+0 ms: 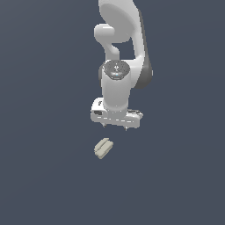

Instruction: Pick up the object and move it to a goal position.

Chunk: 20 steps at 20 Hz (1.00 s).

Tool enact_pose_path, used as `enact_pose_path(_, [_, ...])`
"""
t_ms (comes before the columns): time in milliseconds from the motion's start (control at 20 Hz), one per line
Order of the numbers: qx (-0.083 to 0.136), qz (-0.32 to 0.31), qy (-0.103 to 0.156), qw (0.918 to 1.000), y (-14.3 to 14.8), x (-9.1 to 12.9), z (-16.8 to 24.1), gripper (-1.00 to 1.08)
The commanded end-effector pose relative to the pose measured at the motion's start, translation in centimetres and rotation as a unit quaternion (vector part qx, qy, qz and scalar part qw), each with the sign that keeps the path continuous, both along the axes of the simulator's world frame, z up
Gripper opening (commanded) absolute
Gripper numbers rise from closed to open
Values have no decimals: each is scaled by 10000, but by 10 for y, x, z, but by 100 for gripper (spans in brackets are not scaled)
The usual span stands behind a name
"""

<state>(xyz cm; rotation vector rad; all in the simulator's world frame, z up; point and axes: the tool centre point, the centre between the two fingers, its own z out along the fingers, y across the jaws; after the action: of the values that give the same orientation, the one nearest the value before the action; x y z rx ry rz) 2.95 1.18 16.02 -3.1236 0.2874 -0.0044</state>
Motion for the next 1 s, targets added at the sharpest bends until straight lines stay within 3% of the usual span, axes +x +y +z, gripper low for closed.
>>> enact_pose_path(0, [7, -372, 8, 9993, -8, 8, -5, 100])
enact_pose_path(500, [3, -1896, 24, 9819, -43, 40, -30, 100])
enact_pose_path(950, [-15, -2541, 22, 9672, -59, 53, -41, 100])
